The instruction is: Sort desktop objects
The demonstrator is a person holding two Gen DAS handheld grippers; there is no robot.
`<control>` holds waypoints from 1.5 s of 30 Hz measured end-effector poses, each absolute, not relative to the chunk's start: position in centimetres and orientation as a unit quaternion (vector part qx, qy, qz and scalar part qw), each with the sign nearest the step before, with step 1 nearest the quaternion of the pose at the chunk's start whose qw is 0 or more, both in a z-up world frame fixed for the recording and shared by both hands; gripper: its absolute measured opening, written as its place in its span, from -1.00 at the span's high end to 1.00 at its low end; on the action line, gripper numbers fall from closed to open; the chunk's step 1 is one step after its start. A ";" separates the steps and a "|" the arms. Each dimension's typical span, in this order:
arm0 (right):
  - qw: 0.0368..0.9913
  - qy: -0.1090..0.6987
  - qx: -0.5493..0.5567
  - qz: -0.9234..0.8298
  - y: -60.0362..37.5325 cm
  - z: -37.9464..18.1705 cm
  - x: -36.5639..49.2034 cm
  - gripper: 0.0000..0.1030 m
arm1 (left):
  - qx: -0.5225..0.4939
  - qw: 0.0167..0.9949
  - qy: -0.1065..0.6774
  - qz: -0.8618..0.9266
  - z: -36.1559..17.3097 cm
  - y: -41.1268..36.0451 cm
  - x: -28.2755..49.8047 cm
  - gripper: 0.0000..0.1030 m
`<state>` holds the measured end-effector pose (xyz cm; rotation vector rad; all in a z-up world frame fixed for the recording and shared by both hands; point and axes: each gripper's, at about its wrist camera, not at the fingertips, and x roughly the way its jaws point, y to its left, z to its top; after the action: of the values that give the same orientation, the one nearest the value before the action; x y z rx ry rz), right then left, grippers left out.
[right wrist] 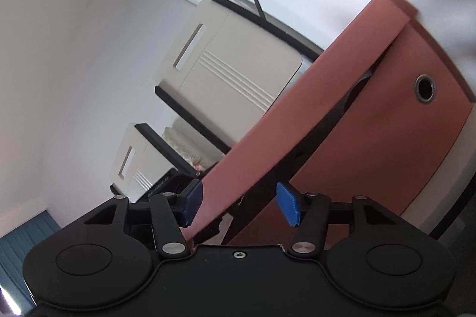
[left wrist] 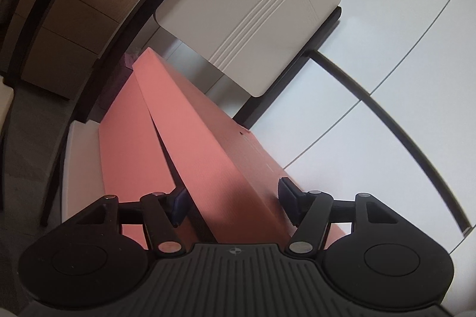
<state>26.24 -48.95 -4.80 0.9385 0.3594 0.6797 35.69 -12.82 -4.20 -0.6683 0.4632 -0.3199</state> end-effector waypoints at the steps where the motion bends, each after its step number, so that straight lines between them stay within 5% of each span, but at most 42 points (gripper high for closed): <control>1: 0.820 0.172 0.440 0.323 -48.4 -4.8 26.2 0.05 | -0.314 0.909 0.227 -0.151 -3.7 -12.9 35.9 -0.37; 8: 0.809 0.170 0.459 0.326 -47.5 -5.0 25.2 0.07 | -0.213 0.940 0.253 -0.084 -0.5 -14.6 36.2 -0.69; 15: 0.807 0.178 0.467 0.316 -47.6 -5.5 25.3 0.09 | -0.139 0.956 0.253 -0.056 -0.3 -16.2 35.0 -0.69; 18: 0.813 0.184 0.459 0.308 -47.4 -5.3 25.9 0.38 | -0.157 0.953 0.254 -0.059 -1.2 -15.7 34.4 -0.69; 22: 0.816 0.185 0.454 0.306 -47.6 -5.4 26.2 0.46 | -0.172 0.952 0.238 -0.085 -1.3 -14.9 31.6 -0.69; 31: 0.818 0.183 0.456 0.300 -47.8 -5.9 26.8 0.46 | -0.076 0.962 0.189 -0.183 -1.5 -16.7 24.1 -0.70; 45: 0.898 0.146 0.338 0.241 -49.1 -2.9 25.8 0.44 | -0.020 0.961 0.220 -0.166 -2.6 -20.2 25.9 -0.58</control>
<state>25.85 -49.13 -2.87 0.6999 0.3016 0.4982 25.92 -20.22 -2.57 -0.0415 0.4459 -0.3369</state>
